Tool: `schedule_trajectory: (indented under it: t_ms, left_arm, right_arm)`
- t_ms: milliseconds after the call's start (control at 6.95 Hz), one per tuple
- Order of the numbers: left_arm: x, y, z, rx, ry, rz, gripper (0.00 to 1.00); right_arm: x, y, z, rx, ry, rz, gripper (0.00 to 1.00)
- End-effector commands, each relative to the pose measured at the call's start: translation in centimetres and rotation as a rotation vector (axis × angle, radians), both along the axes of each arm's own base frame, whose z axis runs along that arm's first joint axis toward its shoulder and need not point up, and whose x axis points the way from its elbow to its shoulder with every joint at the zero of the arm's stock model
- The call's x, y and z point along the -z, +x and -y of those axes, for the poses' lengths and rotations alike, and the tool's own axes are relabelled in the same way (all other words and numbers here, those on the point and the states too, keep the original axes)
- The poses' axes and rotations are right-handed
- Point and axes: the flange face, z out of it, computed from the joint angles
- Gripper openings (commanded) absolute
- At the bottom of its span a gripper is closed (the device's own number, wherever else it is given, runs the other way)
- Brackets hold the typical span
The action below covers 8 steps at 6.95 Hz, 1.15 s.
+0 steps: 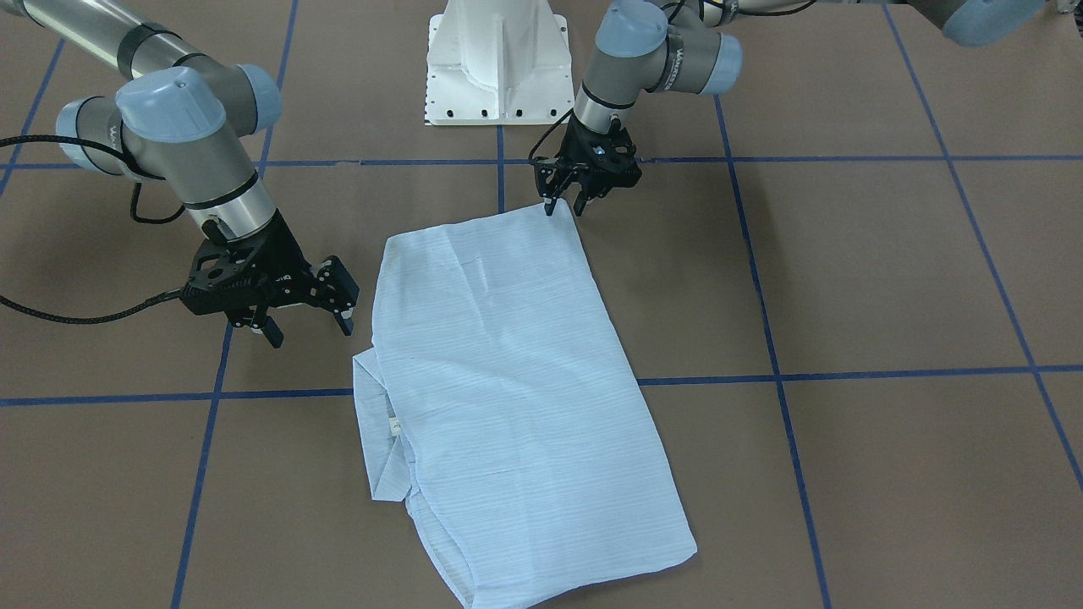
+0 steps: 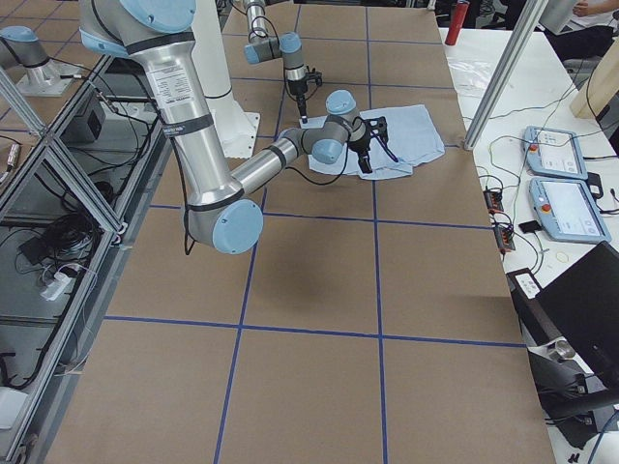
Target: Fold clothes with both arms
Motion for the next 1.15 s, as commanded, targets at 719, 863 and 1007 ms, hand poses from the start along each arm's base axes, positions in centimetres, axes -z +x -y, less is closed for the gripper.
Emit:
schedule_trajectory:
  t_ms: [719,863,1007]
  left_arm:
    - [-0.1,0.4,-0.1,0.001,-0.004,0.003,0.0]
    - [-0.1,0.3,0.0,0.004,-0.003,0.004,0.0]
    - [0.0,0.3,0.1,0.008,-0.001,0.003,0.0]
  right_arm:
    - [0.3,-0.5,-0.4,-0.046,-0.075,0.037,1.0]
    - [0.6,-2.2,-1.8,-0.107,-0.161,0.084,0.98]
    - [0.8,-6.4,-4.8,-0.22,-0.288,0.11,0.94]
